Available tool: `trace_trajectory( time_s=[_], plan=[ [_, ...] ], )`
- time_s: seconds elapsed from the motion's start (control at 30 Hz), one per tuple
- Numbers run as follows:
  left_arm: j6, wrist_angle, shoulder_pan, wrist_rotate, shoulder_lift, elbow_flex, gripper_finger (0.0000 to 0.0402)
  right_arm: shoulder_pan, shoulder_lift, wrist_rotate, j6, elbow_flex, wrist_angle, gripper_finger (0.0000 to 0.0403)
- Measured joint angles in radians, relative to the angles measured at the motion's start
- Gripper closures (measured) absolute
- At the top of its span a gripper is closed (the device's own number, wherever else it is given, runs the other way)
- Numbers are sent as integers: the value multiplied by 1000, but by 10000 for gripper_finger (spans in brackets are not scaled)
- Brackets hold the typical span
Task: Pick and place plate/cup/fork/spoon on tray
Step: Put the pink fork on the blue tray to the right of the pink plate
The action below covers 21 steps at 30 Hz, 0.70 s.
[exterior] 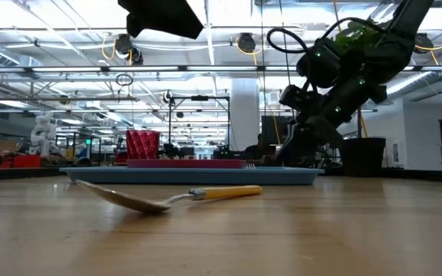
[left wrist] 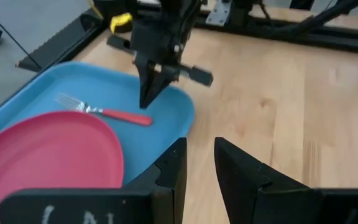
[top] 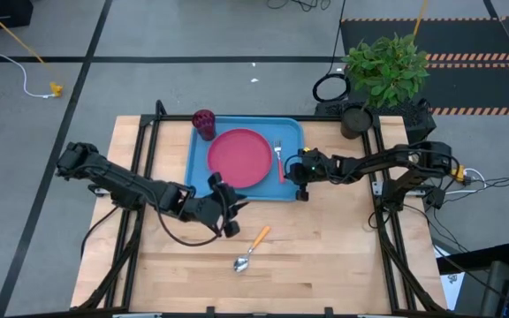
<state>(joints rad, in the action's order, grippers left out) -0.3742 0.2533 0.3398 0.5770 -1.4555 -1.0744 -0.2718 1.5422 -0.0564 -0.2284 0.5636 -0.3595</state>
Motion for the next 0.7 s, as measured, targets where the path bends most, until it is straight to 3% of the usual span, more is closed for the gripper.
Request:
trace_trajectory(
  time_s=[0.3,0.7],
  plan=[
    [25,-24,-16,0,0,0,316,-2,92,0,10,0,-36,403],
    [26,-20,-16,0,0,0,316,-2,97,1,26,1,-86,403]
  ],
)
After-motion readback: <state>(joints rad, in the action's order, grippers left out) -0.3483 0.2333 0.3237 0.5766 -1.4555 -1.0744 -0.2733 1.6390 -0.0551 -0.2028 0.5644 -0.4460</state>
